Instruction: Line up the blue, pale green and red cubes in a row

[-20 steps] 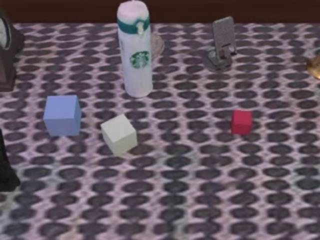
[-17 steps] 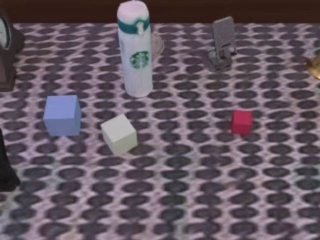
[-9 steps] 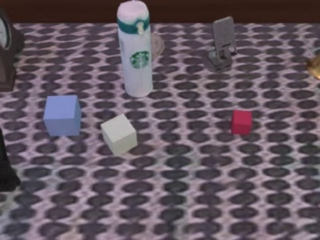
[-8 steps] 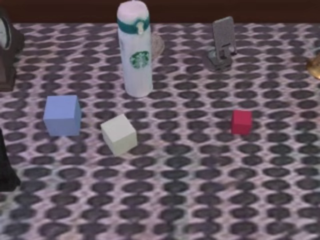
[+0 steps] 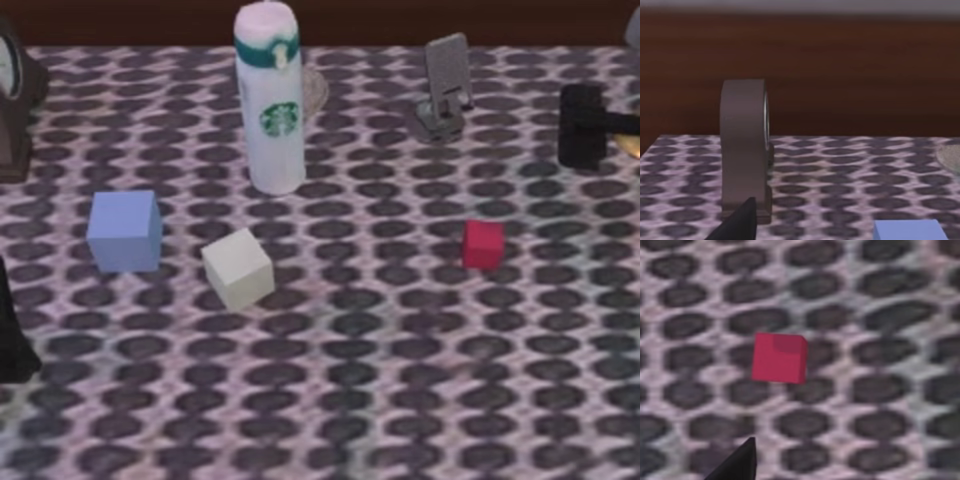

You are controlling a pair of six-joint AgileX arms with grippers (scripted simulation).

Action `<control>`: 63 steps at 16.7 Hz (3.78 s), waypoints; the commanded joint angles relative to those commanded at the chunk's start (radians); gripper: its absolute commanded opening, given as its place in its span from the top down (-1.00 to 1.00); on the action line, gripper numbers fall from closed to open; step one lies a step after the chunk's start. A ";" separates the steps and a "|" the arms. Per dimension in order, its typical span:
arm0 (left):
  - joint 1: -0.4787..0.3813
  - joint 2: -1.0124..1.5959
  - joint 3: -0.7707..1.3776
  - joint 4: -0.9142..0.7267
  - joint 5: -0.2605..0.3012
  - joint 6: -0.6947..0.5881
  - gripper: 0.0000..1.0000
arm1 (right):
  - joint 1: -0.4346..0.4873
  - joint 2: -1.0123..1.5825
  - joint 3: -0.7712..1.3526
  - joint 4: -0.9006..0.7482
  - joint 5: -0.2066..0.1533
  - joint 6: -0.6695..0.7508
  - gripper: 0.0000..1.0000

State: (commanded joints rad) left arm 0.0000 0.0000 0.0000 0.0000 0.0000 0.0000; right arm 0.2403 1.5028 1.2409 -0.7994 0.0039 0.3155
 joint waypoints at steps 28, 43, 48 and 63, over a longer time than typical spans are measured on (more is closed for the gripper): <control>0.000 0.000 0.000 0.000 0.000 0.000 -1.00 | 0.131 0.883 0.504 -0.128 0.001 0.177 -1.00; 0.000 0.000 0.000 0.000 0.000 0.000 -1.00 | 0.131 0.886 0.500 -0.124 0.001 0.177 0.66; 0.000 0.000 0.000 0.000 0.000 0.000 -1.00 | 0.131 0.886 0.500 -0.124 0.001 0.177 1.00; 0.000 0.000 0.000 0.000 0.000 0.000 -1.00 | 0.136 0.777 0.664 -0.368 0.016 0.167 1.00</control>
State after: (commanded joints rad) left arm 0.0000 0.0000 0.0000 0.0000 0.0000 0.0000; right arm 0.3760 2.2795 1.9047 -1.1674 0.0194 0.4825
